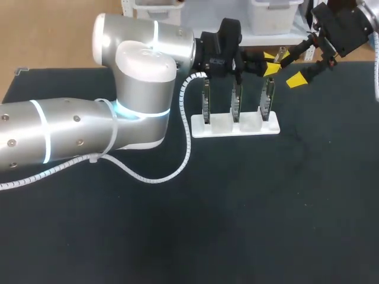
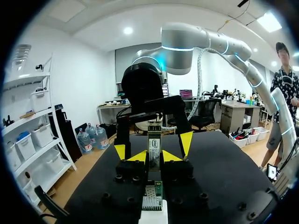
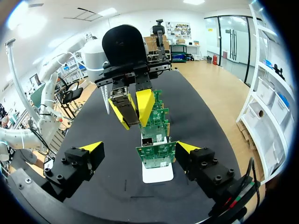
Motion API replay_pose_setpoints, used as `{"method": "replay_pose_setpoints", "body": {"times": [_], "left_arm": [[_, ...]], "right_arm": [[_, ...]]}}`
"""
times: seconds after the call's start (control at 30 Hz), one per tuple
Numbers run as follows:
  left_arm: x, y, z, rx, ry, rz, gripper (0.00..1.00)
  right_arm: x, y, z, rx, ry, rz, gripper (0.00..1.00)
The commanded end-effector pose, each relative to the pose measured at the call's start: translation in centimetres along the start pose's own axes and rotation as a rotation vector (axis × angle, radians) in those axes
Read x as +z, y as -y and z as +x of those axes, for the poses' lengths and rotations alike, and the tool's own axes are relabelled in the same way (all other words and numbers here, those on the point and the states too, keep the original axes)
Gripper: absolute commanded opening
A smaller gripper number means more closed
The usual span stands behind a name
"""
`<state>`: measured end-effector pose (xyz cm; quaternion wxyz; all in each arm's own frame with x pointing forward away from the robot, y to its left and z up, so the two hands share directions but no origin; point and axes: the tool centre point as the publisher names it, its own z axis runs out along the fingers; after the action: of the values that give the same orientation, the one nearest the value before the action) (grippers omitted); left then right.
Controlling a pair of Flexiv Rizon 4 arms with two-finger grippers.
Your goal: Pick up the optical module with the left hand, and insert it into the network port with the right hand.
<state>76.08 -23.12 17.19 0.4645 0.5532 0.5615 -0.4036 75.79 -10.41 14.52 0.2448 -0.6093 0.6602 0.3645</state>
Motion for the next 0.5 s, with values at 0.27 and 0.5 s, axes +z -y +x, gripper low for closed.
{"method": "replay_pose_setpoints", "body": {"times": [0.27, 0.5], "left_arm": [[-0.2, 0.01, 0.08, -0.008, 0.011, -0.015, 0.0], [-0.01, -0.24, 0.19, -0.013, 0.03, -0.02, 0.0]], "right_arm": [[0.04, -0.18, 0.0, -0.001, 0.0, 0.005, 1.0], [0.04, -0.18, 0.0, -0.001, 0.0, 0.005, 1.0]]}}
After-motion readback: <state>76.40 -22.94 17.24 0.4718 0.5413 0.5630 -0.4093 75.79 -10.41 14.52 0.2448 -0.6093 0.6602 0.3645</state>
